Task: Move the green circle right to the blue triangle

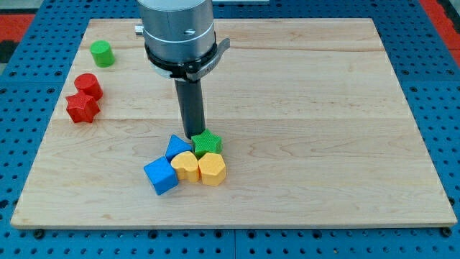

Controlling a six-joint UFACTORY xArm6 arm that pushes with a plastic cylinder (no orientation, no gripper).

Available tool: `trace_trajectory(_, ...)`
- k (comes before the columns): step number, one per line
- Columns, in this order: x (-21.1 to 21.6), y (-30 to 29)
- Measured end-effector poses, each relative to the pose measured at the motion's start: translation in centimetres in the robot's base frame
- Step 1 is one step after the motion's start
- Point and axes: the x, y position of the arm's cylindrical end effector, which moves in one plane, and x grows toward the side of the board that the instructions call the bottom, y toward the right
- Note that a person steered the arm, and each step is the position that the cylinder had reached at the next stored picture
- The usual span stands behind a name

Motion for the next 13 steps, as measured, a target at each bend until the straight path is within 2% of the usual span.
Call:
trace_trajectory(1,-0.2,0.0)
trace_trajectory(2,-4.7,0.0)
trace_trajectory(3,-10.0,-7.8)
trace_trajectory(5,-22.0,-10.4)
trace_trajectory(6,-24.5,-15.4)
trace_trajectory(7,-22.5,-21.2)
trace_trajectory(8,-16.4,-17.8)
trace_trajectory(9,-15.0,-12.8)
trace_trajectory(11,-7.2,-7.6)
trace_trajectory(12,-8.6,-6.6)
trace_trajectory(13,-12.8,-6.4)
